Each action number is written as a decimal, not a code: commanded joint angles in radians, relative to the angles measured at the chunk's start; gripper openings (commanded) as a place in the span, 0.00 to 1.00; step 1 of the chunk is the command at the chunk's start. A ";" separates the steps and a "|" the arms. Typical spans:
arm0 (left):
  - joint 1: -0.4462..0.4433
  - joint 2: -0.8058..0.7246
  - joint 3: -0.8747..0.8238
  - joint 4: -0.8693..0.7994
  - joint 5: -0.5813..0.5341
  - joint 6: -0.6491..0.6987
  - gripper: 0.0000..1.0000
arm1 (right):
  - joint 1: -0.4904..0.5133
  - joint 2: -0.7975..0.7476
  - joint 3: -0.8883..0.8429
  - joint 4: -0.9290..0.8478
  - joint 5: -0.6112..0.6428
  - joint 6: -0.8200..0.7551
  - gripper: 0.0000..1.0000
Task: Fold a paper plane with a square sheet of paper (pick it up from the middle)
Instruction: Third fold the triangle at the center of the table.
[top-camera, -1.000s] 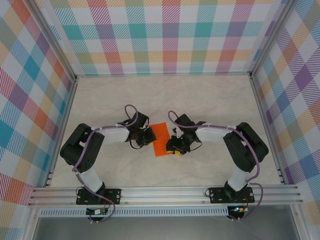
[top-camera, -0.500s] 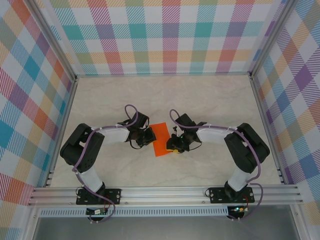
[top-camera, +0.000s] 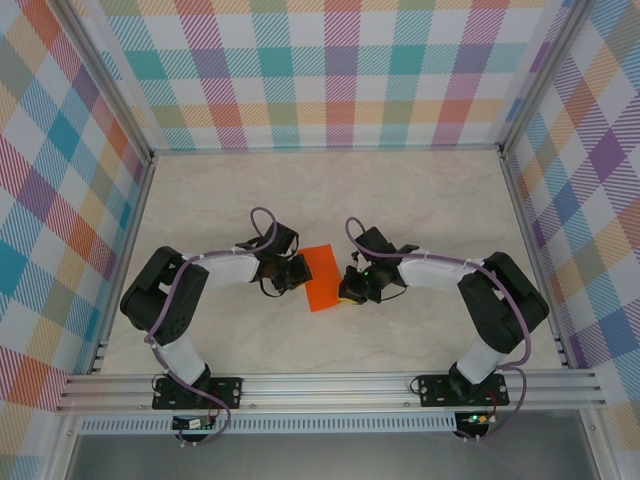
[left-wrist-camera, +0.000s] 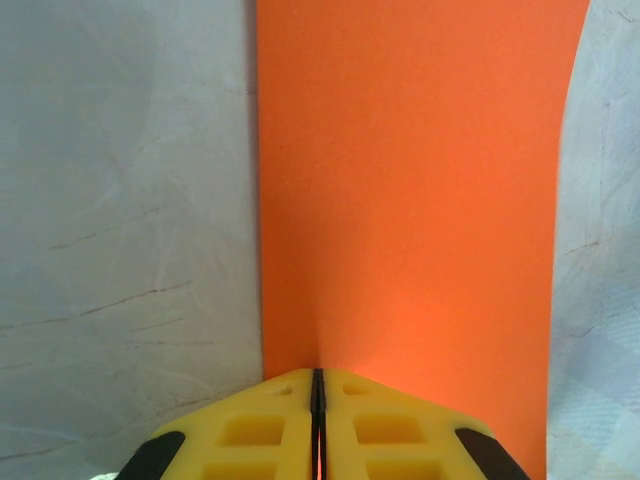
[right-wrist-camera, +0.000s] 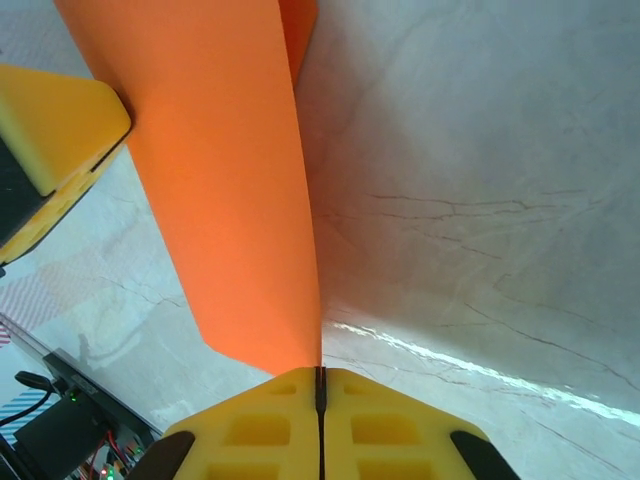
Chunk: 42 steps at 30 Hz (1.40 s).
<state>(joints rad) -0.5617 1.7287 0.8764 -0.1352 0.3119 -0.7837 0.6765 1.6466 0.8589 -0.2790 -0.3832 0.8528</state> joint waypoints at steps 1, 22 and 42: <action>-0.003 -0.048 0.046 -0.054 -0.038 0.051 0.10 | 0.007 0.022 0.048 -0.014 -0.010 0.009 0.06; 0.022 0.098 0.116 -0.135 -0.122 0.078 0.07 | 0.009 0.128 0.159 0.072 -0.099 0.012 0.07; 0.021 0.086 0.105 -0.135 -0.120 0.086 0.07 | 0.018 0.256 0.207 0.223 -0.097 0.035 0.07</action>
<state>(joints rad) -0.5415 1.7943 0.9943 -0.2268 0.2005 -0.7132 0.6891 1.8866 1.0367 -0.0887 -0.4732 0.8799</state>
